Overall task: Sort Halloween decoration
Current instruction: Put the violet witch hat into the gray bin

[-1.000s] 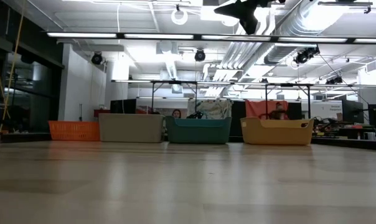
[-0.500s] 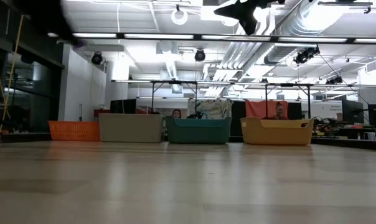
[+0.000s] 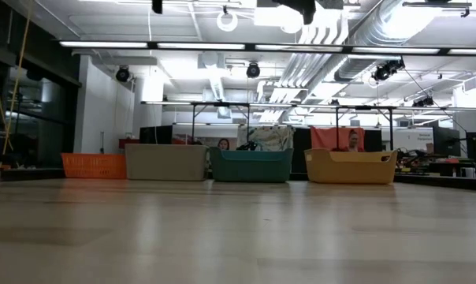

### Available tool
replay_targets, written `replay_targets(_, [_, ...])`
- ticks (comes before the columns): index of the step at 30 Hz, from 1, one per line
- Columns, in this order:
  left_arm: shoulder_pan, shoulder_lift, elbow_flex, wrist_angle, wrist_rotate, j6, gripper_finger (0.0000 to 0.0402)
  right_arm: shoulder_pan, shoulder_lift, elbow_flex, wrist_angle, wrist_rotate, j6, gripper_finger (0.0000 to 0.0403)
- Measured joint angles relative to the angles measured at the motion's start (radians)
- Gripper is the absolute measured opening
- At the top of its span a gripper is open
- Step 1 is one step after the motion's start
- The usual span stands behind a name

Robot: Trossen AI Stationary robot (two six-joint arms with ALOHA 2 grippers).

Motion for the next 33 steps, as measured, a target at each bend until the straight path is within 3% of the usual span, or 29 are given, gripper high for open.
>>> replay_targets(3, [0.05,0.015,-0.001,0.033,0.099,-0.01,0.0,0.0,0.0,0.0,0.036,0.0,-0.089,0.0216])
replay_targets(6, [0.065,0.026,-0.001,0.029,0.134,-0.018,0.0,0.0,0.0,0.0,0.04,0.001,-0.112,0.0216])
replay_targets(33, [0.062,0.037,-0.002,0.033,0.139,-0.016,0.0,0.0,0.0,0.0,0.039,0.005,-0.107,0.0216])
